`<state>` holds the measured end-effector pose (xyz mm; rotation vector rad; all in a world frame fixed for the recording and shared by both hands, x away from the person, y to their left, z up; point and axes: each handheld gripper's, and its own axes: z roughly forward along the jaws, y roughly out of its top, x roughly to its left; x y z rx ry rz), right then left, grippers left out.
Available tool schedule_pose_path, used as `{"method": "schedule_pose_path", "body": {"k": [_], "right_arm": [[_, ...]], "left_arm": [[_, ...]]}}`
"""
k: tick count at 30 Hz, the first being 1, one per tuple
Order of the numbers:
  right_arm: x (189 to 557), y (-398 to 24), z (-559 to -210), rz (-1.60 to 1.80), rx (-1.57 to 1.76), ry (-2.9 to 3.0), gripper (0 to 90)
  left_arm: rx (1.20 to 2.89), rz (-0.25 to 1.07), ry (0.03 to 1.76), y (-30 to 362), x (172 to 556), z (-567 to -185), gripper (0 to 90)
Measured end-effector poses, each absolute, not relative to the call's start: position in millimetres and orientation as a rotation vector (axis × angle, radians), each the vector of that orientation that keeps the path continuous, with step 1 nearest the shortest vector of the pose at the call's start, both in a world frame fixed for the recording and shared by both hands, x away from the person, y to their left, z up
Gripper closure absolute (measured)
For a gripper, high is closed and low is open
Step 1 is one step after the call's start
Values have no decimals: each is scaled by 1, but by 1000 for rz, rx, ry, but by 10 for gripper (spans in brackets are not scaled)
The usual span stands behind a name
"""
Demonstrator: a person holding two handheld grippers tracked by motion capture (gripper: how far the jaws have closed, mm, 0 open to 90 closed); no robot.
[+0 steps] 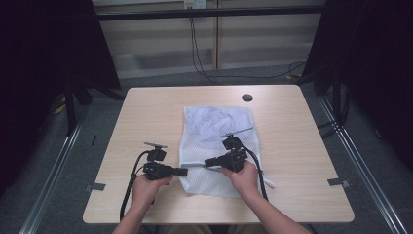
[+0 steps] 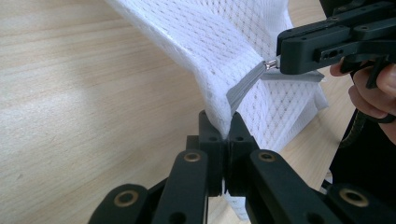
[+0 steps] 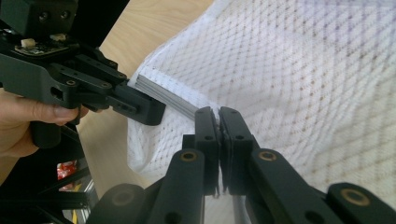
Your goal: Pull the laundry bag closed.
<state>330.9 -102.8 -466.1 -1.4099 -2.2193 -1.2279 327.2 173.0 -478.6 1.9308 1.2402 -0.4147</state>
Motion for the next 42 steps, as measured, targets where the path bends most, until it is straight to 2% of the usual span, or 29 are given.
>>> {"method": "schedule_pose_path", "body": {"k": [42], "right_arm": [[328, -121, -469, -1236, -1444, -2204, 873]], "left_arm": [[1949, -423, 1240, 174, 327, -479, 888]]}}
